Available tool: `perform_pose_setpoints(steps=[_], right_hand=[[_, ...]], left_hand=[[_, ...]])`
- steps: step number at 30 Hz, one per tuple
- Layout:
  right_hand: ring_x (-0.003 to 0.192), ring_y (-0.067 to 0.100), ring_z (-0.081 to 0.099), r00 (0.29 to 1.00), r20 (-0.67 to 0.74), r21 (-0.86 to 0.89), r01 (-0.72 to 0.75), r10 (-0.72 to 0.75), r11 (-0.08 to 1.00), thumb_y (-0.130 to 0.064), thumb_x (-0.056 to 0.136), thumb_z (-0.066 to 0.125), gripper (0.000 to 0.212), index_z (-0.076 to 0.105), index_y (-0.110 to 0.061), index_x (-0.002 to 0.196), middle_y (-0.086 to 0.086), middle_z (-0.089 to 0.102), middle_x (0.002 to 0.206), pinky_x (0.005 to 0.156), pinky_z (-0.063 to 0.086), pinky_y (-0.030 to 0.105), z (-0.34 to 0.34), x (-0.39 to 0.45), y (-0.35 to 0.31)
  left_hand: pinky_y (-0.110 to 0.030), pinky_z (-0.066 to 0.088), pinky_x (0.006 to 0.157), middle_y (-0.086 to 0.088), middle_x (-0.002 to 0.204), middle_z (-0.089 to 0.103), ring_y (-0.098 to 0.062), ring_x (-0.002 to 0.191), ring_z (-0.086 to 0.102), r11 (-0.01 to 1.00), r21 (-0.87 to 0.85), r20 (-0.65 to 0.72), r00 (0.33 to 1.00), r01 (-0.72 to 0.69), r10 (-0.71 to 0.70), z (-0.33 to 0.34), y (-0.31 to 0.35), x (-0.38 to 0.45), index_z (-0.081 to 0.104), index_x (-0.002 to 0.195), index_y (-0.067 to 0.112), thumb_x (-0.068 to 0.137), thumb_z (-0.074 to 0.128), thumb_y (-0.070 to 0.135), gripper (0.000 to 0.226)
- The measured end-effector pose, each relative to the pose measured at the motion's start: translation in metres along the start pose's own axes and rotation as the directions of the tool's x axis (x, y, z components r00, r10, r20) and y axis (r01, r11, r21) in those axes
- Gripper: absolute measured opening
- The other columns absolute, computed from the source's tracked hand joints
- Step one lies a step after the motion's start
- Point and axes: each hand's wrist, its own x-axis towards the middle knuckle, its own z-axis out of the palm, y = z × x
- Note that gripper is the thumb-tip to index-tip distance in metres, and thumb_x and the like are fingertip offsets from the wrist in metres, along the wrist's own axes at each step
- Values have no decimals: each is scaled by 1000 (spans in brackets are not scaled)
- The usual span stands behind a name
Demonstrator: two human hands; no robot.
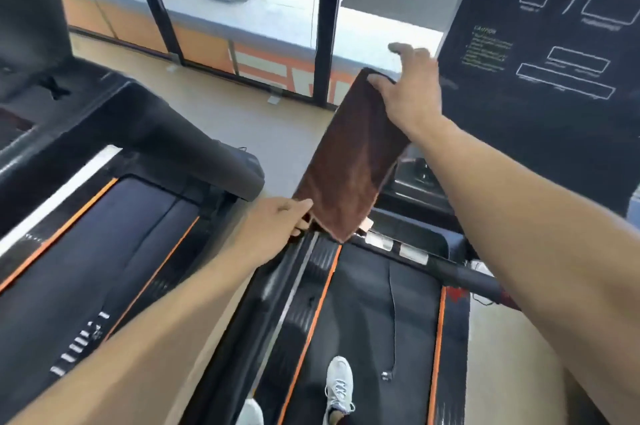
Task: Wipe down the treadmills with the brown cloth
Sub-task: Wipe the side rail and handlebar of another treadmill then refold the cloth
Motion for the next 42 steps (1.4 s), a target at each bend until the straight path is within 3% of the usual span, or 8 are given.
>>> perform_pose_setpoints(steps=[3, 6, 10, 17, 22, 28, 37, 42], right_hand=[[144, 34, 40, 933, 359, -61, -16, 37, 998, -33, 106, 53, 52, 45, -16, 154, 14, 43, 157, 115, 36, 42, 63, -16, 31], [159, 32, 2, 783, 614, -248, 70, 101, 966, -44, 111, 31, 65, 12, -17, 166, 9, 4, 174, 129, 6, 50, 117, -53, 65], [159, 28, -10, 855, 517, -296, 138, 38, 945, -54, 109, 14, 64, 5, -26, 166, -2, -3, 174, 127, -10, 51, 141, -52, 88], [158, 29, -18, 870, 483, -324, 71, 101, 943, -55, 107, 9, 65, -3, -28, 165, -4, -10, 173, 124, -12, 58, 162, 9, 97], [159, 30, -12, 902, 414, -384, 48, 126, 922, -53, 107, 9, 66, 1, -26, 166, -1, -4, 174, 125, -8, 60, 177, 40, 100], [158, 31, 10, 931, 355, -310, 28, 88, 950, -49, 107, 21, 61, 24, -24, 163, 0, 25, 170, 126, 3, 59, 186, 77, 106], [124, 35, 51, 944, 294, -384, -26, 149, 923, -44, 107, 20, 52, 60, -21, 131, 7, 64, 131, 104, 38, 55, 197, 115, 110], [114, 35, 55, 947, 263, -439, -51, 182, 897, -41, 107, 20, 49, 63, -21, 119, 7, 67, 120, 96, 42, 54, 206, 118, 115]], left_hand=[[-38, 56, 93, 13, 102, 75, -11, 99, 69, 977, 210, -182, 983, 25, 14, 23, 1, 20, 73, 102, 32, 97, 61, 41, 15], [-38, 45, 109, 8, 134, 62, -15, 127, 56, 923, 376, -147, 979, -78, 143, 55, 1, 46, 64, 131, 29, 96, 66, 32, 36], [-41, 21, 126, 4, 169, 18, -18, 156, 14, 844, 535, -37, 996, -49, 81, 83, 1, 77, 26, 161, 26, 97, 63, 35, 75], [-44, -4, 126, -9, 171, -6, -24, 158, -9, 742, 668, 5, 997, -62, 79, 94, 18, 141, -7, 162, 8, 94, 64, 47, 106], [-46, -16, 125, -14, 167, -27, -24, 152, -30, 605, 779, 158, 985, -166, 66, 101, 41, 181, -21, 158, 4, 98, 42, 52, 100], [-48, -12, 126, -15, 165, -30, -26, 152, -31, 571, 802, 167, 984, -176, 70, 107, 50, 222, -26, 155, 2, 83, 24, 90, 125], [-50, -17, 124, -22, 162, -32, -35, 150, -32, 548, 815, 184, 981, -188, 63, 114, 67, 271, -32, 149, -4, 91, 40, 78, 124], [-51, -16, 124, -19, 165, -27, -31, 152, -29, 624, 736, 224, 965, -261, 139, 109, 61, 281, -26, 154, -1, 89, 45, 77, 124]])
